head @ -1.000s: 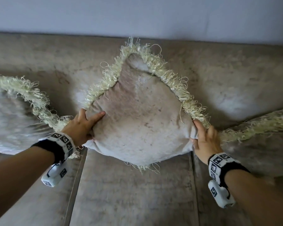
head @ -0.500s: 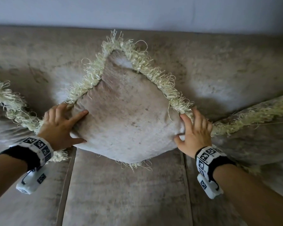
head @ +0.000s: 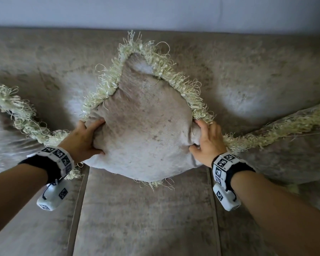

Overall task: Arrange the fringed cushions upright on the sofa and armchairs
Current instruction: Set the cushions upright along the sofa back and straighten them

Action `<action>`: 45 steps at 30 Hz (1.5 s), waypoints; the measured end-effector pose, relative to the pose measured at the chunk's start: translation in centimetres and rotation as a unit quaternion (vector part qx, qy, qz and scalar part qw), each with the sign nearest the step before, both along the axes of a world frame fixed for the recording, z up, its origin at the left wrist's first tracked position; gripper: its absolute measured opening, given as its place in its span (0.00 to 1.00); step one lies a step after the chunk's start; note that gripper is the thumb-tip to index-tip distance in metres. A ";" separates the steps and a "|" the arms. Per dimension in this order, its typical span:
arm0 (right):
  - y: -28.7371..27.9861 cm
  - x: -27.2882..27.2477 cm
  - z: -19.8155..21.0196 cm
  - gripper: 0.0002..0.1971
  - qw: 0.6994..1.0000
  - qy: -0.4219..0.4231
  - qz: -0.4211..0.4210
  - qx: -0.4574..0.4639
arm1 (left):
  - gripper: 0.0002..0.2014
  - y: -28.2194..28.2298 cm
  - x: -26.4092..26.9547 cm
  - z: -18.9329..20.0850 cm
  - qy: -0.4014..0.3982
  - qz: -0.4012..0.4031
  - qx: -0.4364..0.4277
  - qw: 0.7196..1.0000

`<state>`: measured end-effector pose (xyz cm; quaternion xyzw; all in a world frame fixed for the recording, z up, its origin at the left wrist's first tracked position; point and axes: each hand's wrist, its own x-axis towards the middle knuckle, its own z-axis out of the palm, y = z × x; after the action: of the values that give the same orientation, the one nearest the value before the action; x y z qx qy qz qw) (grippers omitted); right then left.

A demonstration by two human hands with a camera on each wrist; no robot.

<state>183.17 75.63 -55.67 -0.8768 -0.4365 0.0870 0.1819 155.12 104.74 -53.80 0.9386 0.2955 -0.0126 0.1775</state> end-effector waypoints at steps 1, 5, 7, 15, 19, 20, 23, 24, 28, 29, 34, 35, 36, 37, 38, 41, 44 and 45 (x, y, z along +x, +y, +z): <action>-0.2 -0.2 0.4 0.44 1.000 -0.010 0.007 0.005 | 0.58 -0.2 -0.3 0.4 -0.001 -0.001 0.000 1.000; -1.5 -0.5 2.7 0.42 0.999 -0.025 0.025 0.006 | 0.57 -0.7 -1.4 2.6 -0.002 -0.001 0.010 1.000; -2.3 -0.5 4.0 0.41 1.000 -0.009 0.024 0.002 | 0.57 -0.9 -2.0 3.8 -0.004 -0.014 0.014 1.000; -3.5 -0.1 3.8 0.43 0.999 0.012 0.026 -0.025 | 0.57 -1.4 -1.6 4.9 0.011 -0.036 0.037 0.999; -3.2 -0.3 1.4 0.43 0.997 0.004 0.005 -0.071 | 0.59 -1.2 -0.2 3.0 0.056 -0.050 0.036 0.997; -2.9 -0.2 1.0 0.44 0.996 0.001 -0.003 -0.084 | 0.60 -0.9 0.2 2.6 0.059 -0.052 0.036 0.996; -1.8 0.6 0.3 0.45 0.993 -0.005 -0.034 -0.114 | 0.63 0.2 1.6 1.7 0.071 -0.054 0.044 0.995; -1.4 0.8 0.2 0.46 0.992 -0.006 -0.040 -0.119 | 0.63 0.4 2.0 1.5 0.078 -0.050 0.054 0.994; -1.2 0.8 -0.1 0.47 0.989 -0.044 -0.032 -0.140 | 0.64 0.8 2.0 0.2 0.114 -0.056 0.132 0.983; -1.4 0.6 -0.2 0.47 0.988 -0.059 -0.033 -0.142 | 0.65 0.7 1.9 -0.1 0.129 -0.053 0.152 0.979; -2.6 -0.3 0.3 0.43 0.983 -0.081 -0.046 -0.157 | 0.66 0.0 1.5 0.3 0.192 -0.008 0.190 0.963; -2.7 -0.4 0.8 0.43 0.982 -0.077 -0.046 -0.166 | 0.64 -0.2 1.4 0.9 0.198 -0.006 0.190 0.962; -2.8 -0.5 1.4 0.43 0.981 -0.071 -0.048 -0.175 | 0.63 -0.6 1.3 1.5 0.206 -0.004 0.189 0.960; -2.9 -0.6 1.9 0.43 0.980 -0.062 -0.049 -0.184 | 0.62 -1.0 1.2 2.2 0.219 0.001 0.187 0.958; -2.9 -0.7 2.7 0.44 0.978 -0.052 -0.050 -0.194 | 0.61 -1.5 1.1 3.0 0.233 0.008 0.185 0.955; -3.1 -1.3 5.5 0.42 0.976 -0.037 -0.041 -0.210 | 0.55 -3.2 0.6 5.8 0.264 0.019 0.176 0.948; -3.3 -2.1 9.1 0.35 0.980 -0.024 -0.007 -0.196 | 0.42 -5.3 -0.5 9.3 0.274 0.024 0.153 0.949; -3.3 -2.5 10.5 0.32 0.982 -0.012 0.005 -0.191 | 0.38 -5.9 -1.1 10.6 0.275 0.029 0.130 0.952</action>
<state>180.68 72.29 -45.15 -0.8943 -0.4183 0.1586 0.0053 153.99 98.82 -43.19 0.9047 0.3589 -0.2268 -0.0339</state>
